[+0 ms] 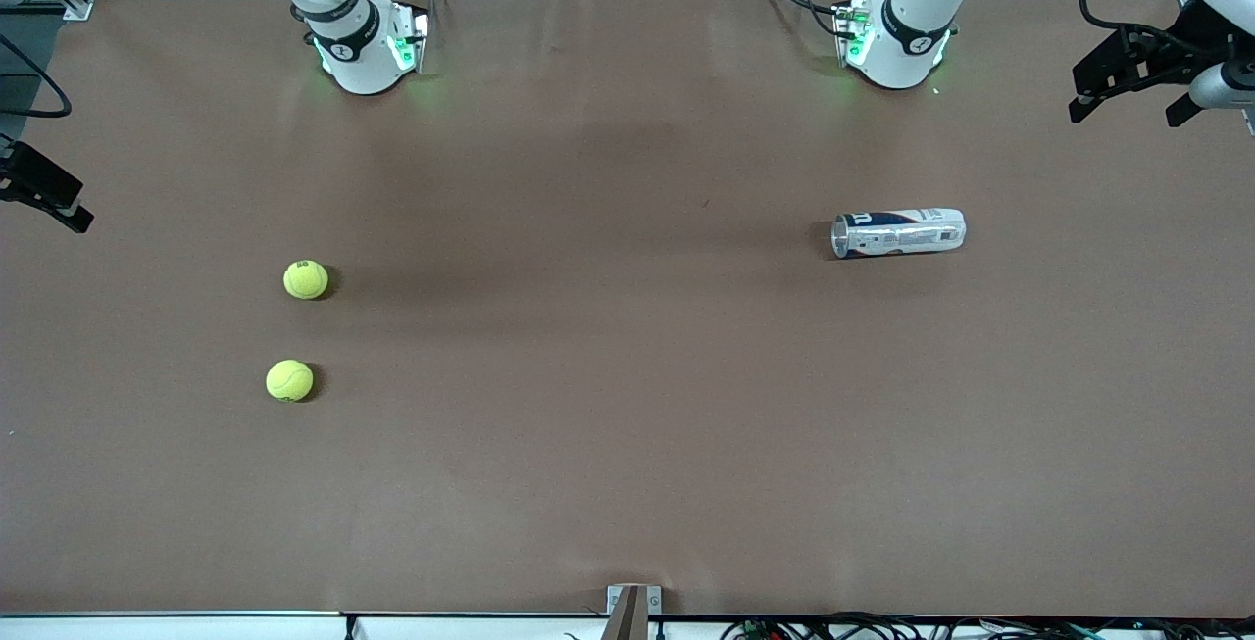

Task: Insert tennis ball vertically with right arm
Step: 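Reach the left gripper down to the white tennis ball can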

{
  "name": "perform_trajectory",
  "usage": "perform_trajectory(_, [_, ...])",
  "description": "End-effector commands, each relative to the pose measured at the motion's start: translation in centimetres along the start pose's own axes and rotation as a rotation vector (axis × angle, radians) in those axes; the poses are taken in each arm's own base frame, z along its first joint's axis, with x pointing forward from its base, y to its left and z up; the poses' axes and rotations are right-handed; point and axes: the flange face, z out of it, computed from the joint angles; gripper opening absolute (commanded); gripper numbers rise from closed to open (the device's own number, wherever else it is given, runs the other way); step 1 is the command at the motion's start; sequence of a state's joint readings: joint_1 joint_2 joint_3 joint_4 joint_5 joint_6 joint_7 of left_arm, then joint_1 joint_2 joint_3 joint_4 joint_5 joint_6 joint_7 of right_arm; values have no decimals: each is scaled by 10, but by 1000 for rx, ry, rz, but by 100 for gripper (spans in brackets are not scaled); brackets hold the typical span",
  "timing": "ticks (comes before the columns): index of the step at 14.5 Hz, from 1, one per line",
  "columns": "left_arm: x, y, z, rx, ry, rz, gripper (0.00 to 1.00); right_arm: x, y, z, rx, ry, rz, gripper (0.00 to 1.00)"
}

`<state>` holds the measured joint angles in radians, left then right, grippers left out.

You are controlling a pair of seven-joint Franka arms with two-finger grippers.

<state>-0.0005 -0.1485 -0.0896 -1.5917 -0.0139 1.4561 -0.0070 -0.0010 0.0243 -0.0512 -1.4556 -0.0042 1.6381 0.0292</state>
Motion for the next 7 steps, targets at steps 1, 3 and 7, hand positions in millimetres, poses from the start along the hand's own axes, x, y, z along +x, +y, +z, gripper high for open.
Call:
perform_trajectory(1, [-7, 1, -4, 24, 3, -5, 100, 1, -2, -2, 6, -3, -10, 100])
perform_trajectory(3, [-6, 3, -2, 23, 0, -8, 100, 0, -3, -2, 6, -3, -12, 100])
perform_trajectory(7, [5, 4, 11, 7, -20, -29, 100, 0, -5, -2, 7, -3, -15, 100])
